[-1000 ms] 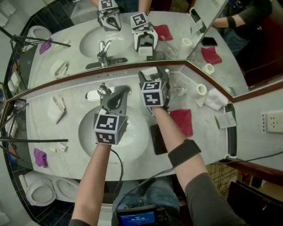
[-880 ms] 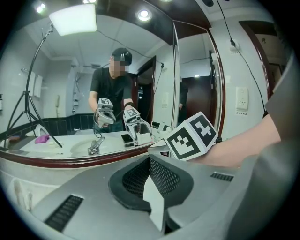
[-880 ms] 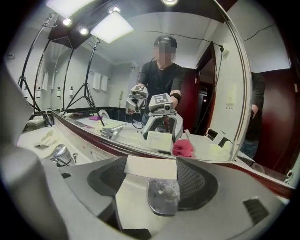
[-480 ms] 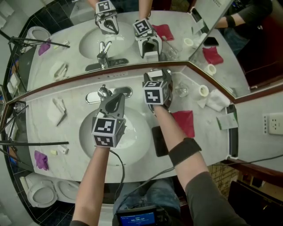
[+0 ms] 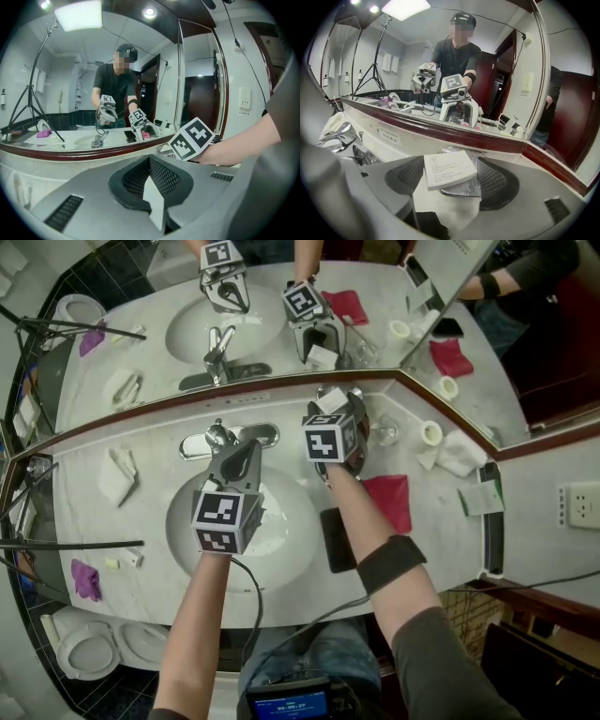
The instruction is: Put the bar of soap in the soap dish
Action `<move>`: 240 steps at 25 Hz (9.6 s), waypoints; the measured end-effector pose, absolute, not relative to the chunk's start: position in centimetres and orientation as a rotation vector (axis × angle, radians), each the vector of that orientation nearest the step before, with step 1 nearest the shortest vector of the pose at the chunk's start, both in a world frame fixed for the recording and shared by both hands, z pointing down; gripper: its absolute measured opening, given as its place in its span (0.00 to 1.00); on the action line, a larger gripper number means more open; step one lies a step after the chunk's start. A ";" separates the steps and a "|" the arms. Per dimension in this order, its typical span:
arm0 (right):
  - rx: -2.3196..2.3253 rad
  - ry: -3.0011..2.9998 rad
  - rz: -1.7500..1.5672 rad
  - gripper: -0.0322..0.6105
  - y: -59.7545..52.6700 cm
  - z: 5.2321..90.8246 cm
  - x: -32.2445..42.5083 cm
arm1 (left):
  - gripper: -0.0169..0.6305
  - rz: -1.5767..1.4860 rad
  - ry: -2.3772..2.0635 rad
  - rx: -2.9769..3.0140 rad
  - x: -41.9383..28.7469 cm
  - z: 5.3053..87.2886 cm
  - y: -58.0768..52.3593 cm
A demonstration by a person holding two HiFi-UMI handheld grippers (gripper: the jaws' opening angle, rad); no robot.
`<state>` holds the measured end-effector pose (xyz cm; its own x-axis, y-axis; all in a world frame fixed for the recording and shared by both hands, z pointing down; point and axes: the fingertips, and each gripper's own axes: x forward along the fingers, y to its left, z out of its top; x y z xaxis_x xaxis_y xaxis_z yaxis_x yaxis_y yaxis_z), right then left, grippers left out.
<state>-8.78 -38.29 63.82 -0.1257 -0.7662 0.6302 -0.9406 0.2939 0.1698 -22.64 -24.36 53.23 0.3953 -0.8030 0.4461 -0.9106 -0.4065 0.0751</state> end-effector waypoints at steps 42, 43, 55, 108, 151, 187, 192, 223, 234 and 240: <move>1.065 -2.025 0.155 0.08 -14.9 57.1 -0.8 | 0.03 0.269 -1.831 2.156 -31.5 37.6 -7.9; 1.074 -2.015 0.178 0.08 -14.2 57.6 0.2 | 0.03 0.265 -1.841 2.155 -31.6 37.3 -7.6; 1.291 -1.909 0.457 0.08 -9.6 60.4 10.4 | 0.03 0.291 -1.888 2.118 -32.9 37.1 -4.6; 1.739 -1.845 0.949 0.08 -8.0 59.9 22.2 | 0.03 0.314 -1.916 2.079 -32.6 37.1 -2.5; 1.840 -1.953 1.016 0.08 7.9 55.9 5.7 | 0.03 0.452 -1.407 2.528 -26.1 39.6 -0.4; 1.688 -2.129 1.042 0.08 8.9 55.2 5.3 | 0.09 0.698 -1.326 2.635 -17.3 41.3 -2.3; 1.704 -2.097 1.074 0.08 7.6 56.2 3.7 | 0.14 0.780 -1.212 2.703 -15.3 43.5 -6.0; 1.727 -2.085 1.452 0.08 -15.1 61.6 -3.4 | 0.44 1.866 -1.018 3.008 -10.5 61.0 -29.7; 1.710 -2.072 1.478 0.08 -18.8 63.7 -3.7 | 0.44 2.070 -0.977 3.084 -8.7 64.5 -34.0; 1.718 -2.064 1.484 0.08 -19.3 64.1 -3.4 | 0.30 2.056 -0.975 3.112 -8.4 64.7 -33.9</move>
